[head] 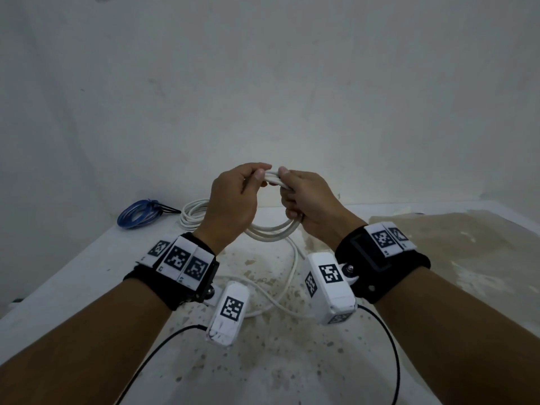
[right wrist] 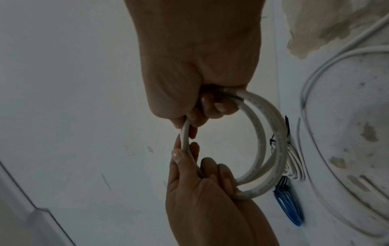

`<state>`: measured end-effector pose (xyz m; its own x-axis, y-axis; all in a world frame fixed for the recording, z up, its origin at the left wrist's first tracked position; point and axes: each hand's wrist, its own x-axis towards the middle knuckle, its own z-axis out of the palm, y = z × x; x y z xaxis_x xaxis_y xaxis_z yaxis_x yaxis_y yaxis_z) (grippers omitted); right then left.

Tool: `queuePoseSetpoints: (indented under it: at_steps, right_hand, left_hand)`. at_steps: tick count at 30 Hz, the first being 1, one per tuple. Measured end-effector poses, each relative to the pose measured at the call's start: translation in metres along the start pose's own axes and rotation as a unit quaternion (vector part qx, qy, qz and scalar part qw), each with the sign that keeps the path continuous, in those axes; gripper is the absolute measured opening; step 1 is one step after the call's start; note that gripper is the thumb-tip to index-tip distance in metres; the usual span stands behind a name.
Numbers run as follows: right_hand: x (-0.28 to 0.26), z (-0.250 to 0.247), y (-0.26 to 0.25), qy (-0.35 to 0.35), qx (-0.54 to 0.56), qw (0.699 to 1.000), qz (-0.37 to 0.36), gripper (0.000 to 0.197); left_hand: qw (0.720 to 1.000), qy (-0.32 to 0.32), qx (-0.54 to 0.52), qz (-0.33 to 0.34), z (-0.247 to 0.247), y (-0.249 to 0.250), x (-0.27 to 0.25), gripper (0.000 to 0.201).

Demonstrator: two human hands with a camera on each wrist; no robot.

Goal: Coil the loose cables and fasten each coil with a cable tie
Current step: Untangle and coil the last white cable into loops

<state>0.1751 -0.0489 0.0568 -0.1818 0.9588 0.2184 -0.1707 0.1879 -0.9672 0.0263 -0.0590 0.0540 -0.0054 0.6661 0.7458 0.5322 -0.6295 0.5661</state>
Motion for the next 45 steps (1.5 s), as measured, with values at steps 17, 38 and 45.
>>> queuePoseSetpoints:
  at_steps: [17, 38, 45]
  right_hand:
    - [0.003, 0.001, 0.008, -0.042, 0.166, 0.984, 0.053, 0.028]
    - [0.003, 0.009, 0.015, 0.035, 0.103, 0.994, 0.007, 0.025]
    - [0.001, 0.004, 0.013, 0.038, 0.092, 0.995, 0.001, 0.026]
  left_hand:
    - [1.000, 0.003, -0.023, -0.020, 0.005, -0.007, 0.003, 0.025]
    - [0.998, 0.050, 0.024, 0.019, 0.016, -0.012, -0.007, 0.030]
    - [0.998, 0.037, -0.042, -0.027, 0.022, -0.010, -0.008, 0.028]
